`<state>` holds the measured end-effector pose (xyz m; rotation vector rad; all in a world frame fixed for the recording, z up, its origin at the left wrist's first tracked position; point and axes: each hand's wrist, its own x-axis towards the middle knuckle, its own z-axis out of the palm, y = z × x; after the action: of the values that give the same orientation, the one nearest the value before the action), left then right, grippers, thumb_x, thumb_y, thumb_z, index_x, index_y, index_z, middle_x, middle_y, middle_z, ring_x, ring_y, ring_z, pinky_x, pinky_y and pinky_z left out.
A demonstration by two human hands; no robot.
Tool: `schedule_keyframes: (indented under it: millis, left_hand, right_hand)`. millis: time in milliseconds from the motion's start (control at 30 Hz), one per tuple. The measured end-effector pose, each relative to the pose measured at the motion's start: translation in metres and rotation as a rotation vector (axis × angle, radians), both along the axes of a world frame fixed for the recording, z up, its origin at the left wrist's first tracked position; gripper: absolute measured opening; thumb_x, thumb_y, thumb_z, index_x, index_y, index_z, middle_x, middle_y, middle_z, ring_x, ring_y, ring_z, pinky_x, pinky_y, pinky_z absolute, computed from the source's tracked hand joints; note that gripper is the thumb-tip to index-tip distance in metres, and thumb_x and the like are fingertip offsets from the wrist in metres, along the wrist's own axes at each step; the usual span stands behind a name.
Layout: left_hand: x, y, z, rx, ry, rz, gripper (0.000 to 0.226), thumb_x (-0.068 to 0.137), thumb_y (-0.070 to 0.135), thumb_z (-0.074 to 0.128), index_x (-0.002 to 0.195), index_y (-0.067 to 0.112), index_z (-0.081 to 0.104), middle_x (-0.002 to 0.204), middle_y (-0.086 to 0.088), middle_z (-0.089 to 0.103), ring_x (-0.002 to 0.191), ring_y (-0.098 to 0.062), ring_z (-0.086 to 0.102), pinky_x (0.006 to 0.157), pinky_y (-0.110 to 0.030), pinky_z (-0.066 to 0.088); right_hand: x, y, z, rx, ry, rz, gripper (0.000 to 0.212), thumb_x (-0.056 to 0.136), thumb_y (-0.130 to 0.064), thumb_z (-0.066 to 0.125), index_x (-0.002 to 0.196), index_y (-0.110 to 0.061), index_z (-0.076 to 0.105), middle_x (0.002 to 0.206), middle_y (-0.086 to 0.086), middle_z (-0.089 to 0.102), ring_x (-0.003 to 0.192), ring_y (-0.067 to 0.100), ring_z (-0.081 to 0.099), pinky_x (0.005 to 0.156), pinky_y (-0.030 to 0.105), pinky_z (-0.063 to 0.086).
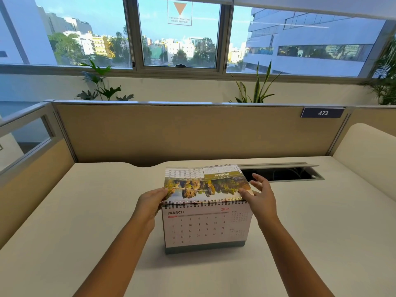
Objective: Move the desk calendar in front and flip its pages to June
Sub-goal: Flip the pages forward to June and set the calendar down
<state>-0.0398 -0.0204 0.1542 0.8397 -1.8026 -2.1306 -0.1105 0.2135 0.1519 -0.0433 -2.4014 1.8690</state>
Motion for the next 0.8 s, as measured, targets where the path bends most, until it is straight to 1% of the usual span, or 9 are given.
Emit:
schedule_keyframes:
  millis: [67, 133, 200, 367, 433, 500, 633, 733, 800]
  left_hand:
    - [-0.001, 0.001, 0.002, -0.075, 0.033, -0.012, 0.010, 0.086, 0.014, 0.054, 0.092, 0.007, 0.058, 0.081, -0.012, 0.064, 0.070, -0.019, 0.059, 0.052, -0.025, 0.048]
    - [-0.001, 0.002, 0.003, -0.147, 0.073, 0.006, 0.011, 0.084, 0.011, 0.056, 0.092, 0.004, 0.059, 0.082, -0.011, 0.064, 0.067, -0.016, 0.059, 0.044, -0.017, 0.050]
    - [-0.001, 0.004, 0.003, -0.212, 0.116, 0.032, 0.013, 0.084, 0.011, 0.057, 0.093, 0.002, 0.060, 0.081, -0.010, 0.064, 0.065, -0.014, 0.059, 0.039, -0.010, 0.046]
    - [0.000, 0.008, -0.001, -0.367, 0.167, 0.061, 0.010, 0.086, 0.015, 0.053, 0.092, 0.008, 0.056, 0.088, -0.010, 0.064, 0.065, -0.009, 0.059, 0.039, -0.009, 0.047]
    - [0.001, 0.008, -0.003, -0.410, 0.184, 0.066, 0.015, 0.086, 0.016, 0.053, 0.101, 0.012, 0.055, 0.092, -0.008, 0.064, 0.066, -0.007, 0.059, 0.039, -0.011, 0.048]
    - [0.003, 0.008, -0.004, -0.445, 0.218, 0.069, 0.030, 0.085, 0.015, 0.054, 0.116, 0.016, 0.050, 0.093, -0.006, 0.063, 0.067, -0.007, 0.061, 0.039, -0.012, 0.049]
    - [0.005, 0.010, -0.005, -0.509, 0.276, 0.045, 0.048, 0.086, 0.013, 0.052, 0.129, 0.027, 0.037, 0.093, -0.004, 0.062, 0.069, -0.009, 0.062, 0.039, -0.013, 0.050]
    - [0.006, 0.011, -0.007, -0.491, 0.318, 0.038, 0.042, 0.087, 0.011, 0.050, 0.126, 0.026, 0.041, 0.098, -0.002, 0.062, 0.072, -0.010, 0.063, 0.043, -0.016, 0.053]
    - [0.006, 0.012, -0.008, -0.446, 0.334, 0.024, 0.024, 0.088, 0.013, 0.048, 0.110, 0.024, 0.050, 0.098, -0.006, 0.064, 0.072, -0.012, 0.064, 0.045, -0.016, 0.053]
  right_hand:
    - [0.001, -0.001, -0.001, -0.003, -0.001, -0.001, 0.061, 0.079, -0.012, 0.067, 0.133, -0.020, 0.037, 0.137, 0.011, 0.047, 0.108, 0.026, 0.054, 0.073, 0.039, 0.053]
    - [0.003, -0.002, -0.003, -0.021, 0.003, -0.005, 0.061, 0.080, -0.016, 0.066, 0.133, -0.020, 0.036, 0.136, 0.010, 0.047, 0.101, 0.022, 0.054, 0.069, 0.034, 0.052]
    - [0.004, -0.001, -0.003, -0.051, 0.005, -0.011, 0.059, 0.083, -0.022, 0.063, 0.134, -0.019, 0.035, 0.135, 0.010, 0.049, 0.096, 0.018, 0.053, 0.069, 0.030, 0.049]
    - [0.007, 0.006, -0.006, -0.087, -0.034, 0.003, 0.053, 0.087, -0.023, 0.057, 0.135, -0.015, 0.035, 0.134, 0.013, 0.051, 0.096, 0.016, 0.052, 0.075, 0.031, 0.045]
    - [0.009, 0.007, -0.007, -0.082, -0.049, 0.014, 0.053, 0.088, -0.021, 0.056, 0.136, -0.014, 0.035, 0.134, 0.014, 0.051, 0.095, 0.015, 0.051, 0.074, 0.031, 0.044]
    - [0.011, 0.008, -0.007, -0.080, -0.058, 0.026, 0.052, 0.089, -0.020, 0.055, 0.137, -0.014, 0.036, 0.132, 0.016, 0.053, 0.094, 0.015, 0.051, 0.073, 0.031, 0.044]
    - [0.011, 0.008, -0.007, -0.081, -0.062, 0.051, 0.051, 0.089, -0.016, 0.053, 0.137, -0.014, 0.036, 0.125, 0.016, 0.059, 0.084, 0.012, 0.055, 0.060, 0.020, 0.044]
    - [0.010, 0.008, -0.007, -0.091, -0.065, 0.062, 0.051, 0.089, -0.014, 0.054, 0.137, -0.015, 0.037, 0.124, 0.014, 0.060, 0.084, 0.013, 0.056, 0.063, 0.022, 0.045]
    - [0.010, 0.009, -0.008, -0.104, -0.076, 0.072, 0.048, 0.090, -0.016, 0.053, 0.136, -0.015, 0.039, 0.120, 0.012, 0.061, 0.081, 0.011, 0.057, 0.067, 0.026, 0.045]
